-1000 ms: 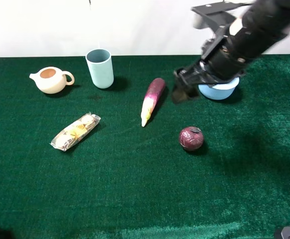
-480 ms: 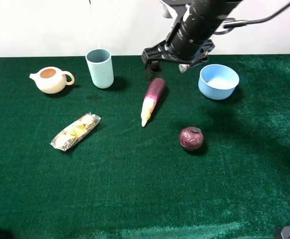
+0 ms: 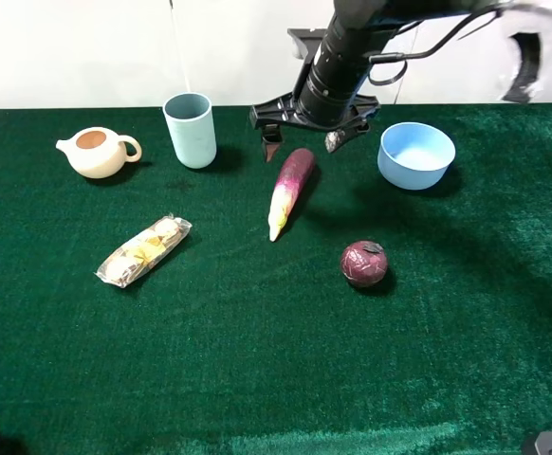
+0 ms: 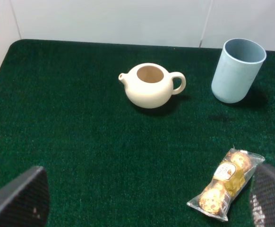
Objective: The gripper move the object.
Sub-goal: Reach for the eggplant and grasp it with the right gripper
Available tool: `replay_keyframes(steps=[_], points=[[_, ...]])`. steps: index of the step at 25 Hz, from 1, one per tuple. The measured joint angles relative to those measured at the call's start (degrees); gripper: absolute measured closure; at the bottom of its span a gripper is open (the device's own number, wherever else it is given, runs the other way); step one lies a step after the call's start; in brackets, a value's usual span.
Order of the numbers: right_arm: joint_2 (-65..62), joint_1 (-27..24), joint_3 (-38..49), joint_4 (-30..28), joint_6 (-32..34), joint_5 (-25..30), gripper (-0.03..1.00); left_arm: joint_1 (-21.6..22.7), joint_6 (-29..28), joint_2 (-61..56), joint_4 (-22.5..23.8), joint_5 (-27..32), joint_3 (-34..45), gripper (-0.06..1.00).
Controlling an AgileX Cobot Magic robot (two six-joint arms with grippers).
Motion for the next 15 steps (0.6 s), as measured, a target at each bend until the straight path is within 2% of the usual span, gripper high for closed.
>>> replay_keyframes(steps=[6, 15], points=[[2.5, 0.0, -1.0, -4.1, 2.8, 0.4, 0.27, 0.0, 0.0, 0.0, 0.0, 0.0, 0.0, 0.10], [5.8, 0.1, -1.0, -5.1, 3.1, -2.4, 0.27, 0.0, 0.0, 0.0, 0.0, 0.0, 0.0, 0.10]])
